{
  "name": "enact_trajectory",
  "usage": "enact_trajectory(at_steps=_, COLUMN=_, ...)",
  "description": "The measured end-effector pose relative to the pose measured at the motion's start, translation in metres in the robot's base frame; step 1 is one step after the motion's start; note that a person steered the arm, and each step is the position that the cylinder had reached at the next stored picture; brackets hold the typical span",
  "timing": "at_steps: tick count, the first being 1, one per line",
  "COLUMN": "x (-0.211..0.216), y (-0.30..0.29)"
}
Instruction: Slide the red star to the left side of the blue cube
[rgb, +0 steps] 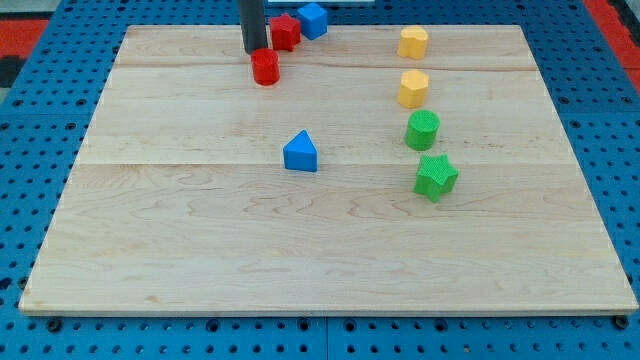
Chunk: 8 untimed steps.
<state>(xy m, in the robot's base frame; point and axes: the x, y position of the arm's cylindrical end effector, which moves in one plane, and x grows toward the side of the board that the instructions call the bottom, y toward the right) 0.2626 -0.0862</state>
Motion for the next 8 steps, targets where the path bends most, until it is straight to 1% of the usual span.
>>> enact_trajectory(at_steps=1, x=0.011, y=0.017)
enact_trajectory(at_steps=2, x=-0.006, y=0.055)
enact_trajectory(at_steps=3, x=-0.024, y=0.063)
enact_trajectory(at_steps=4, x=-0.033, y=0.026)
enact_trajectory(at_steps=5, x=-0.035, y=0.003)
enact_trajectory(at_steps=8, x=-0.044, y=-0.001)
